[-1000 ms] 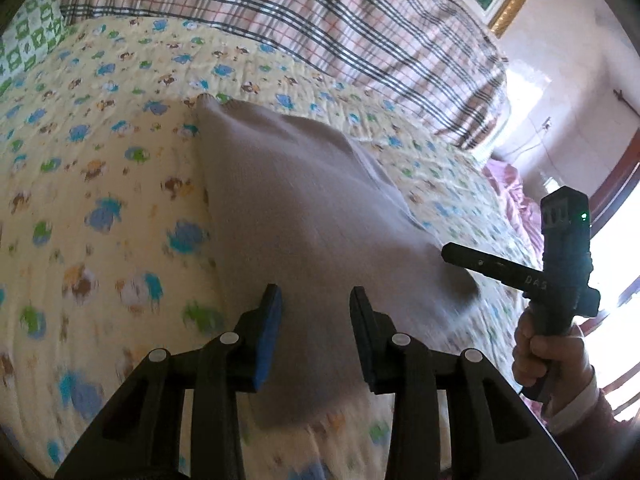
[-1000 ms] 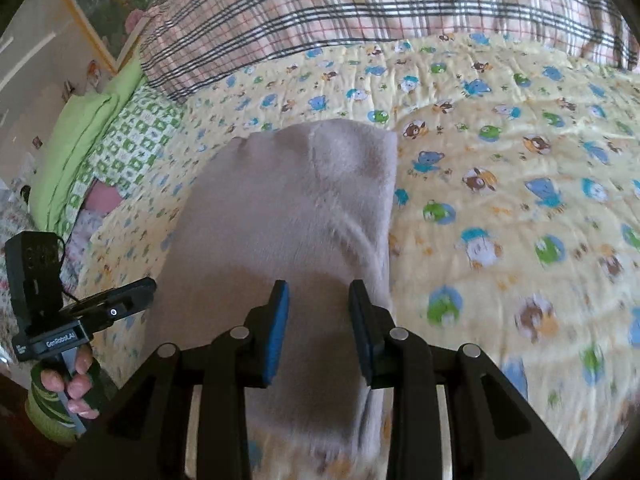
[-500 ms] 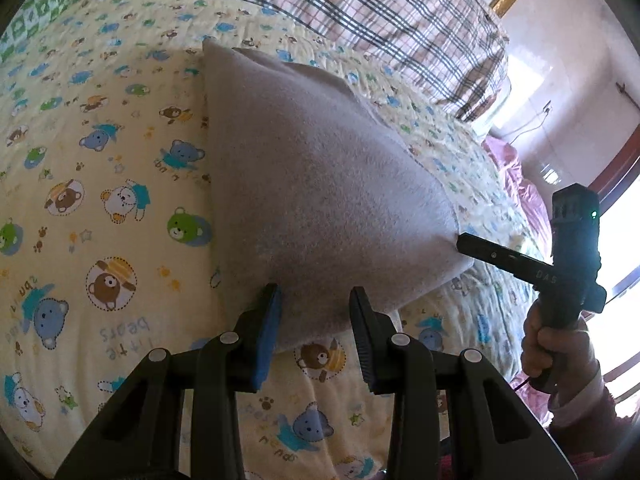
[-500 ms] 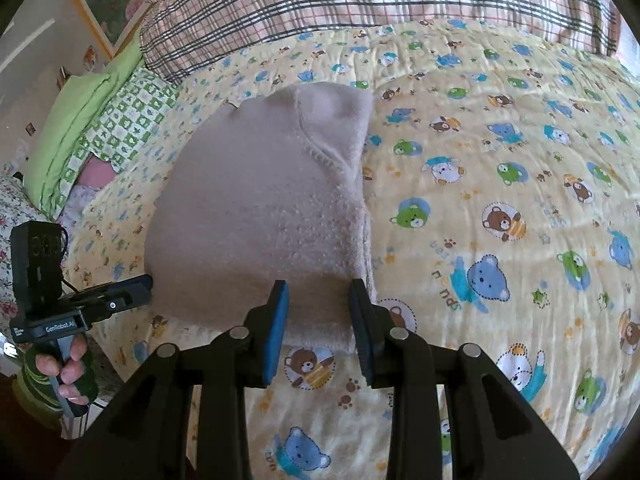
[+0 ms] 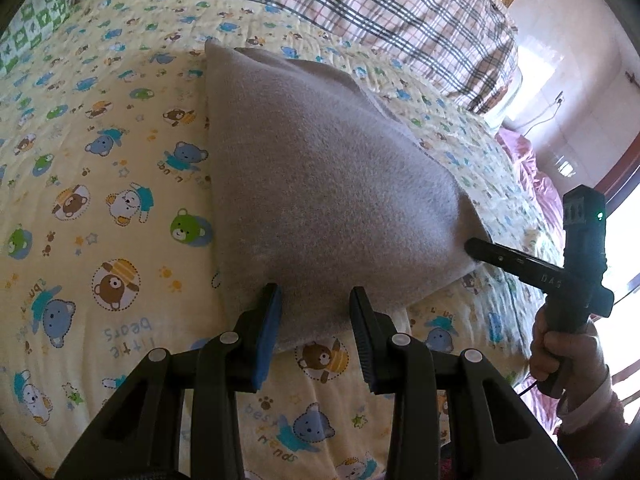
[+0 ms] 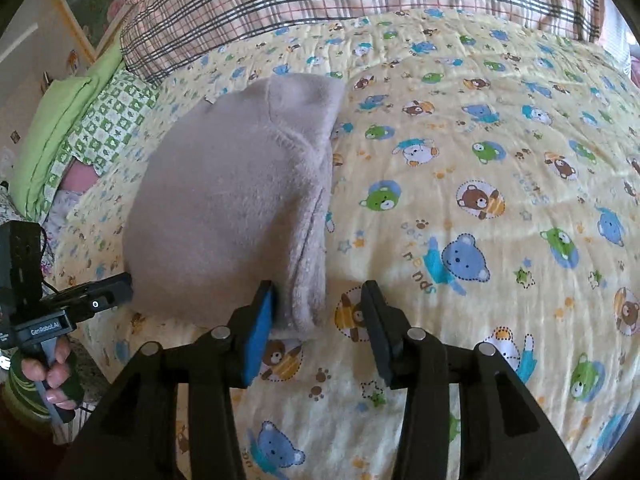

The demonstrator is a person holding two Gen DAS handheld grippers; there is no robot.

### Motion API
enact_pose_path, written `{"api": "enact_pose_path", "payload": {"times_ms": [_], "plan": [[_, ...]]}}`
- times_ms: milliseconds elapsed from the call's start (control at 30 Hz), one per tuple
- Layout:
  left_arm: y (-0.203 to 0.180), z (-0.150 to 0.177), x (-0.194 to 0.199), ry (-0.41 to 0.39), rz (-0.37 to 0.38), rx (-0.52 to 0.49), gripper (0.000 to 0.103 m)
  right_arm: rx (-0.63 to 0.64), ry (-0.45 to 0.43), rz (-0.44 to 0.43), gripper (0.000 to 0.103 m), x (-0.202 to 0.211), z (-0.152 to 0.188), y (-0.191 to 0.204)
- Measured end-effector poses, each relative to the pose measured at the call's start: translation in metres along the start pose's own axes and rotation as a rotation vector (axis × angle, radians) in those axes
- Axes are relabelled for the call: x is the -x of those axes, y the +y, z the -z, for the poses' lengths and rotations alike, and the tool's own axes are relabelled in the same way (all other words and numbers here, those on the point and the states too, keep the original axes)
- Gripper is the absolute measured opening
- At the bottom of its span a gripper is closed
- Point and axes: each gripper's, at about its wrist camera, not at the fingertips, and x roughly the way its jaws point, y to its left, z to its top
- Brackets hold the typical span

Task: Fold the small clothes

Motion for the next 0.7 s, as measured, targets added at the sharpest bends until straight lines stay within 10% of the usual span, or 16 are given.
{"api": "enact_pose_path", "payload": {"times_ms": [700], "plan": [[-0.007,0.006,0.015,0.017,-0.083,-0.051,0.045,0.075,0.011,0.182,0.048,0.021,0.000,0.010]]}}
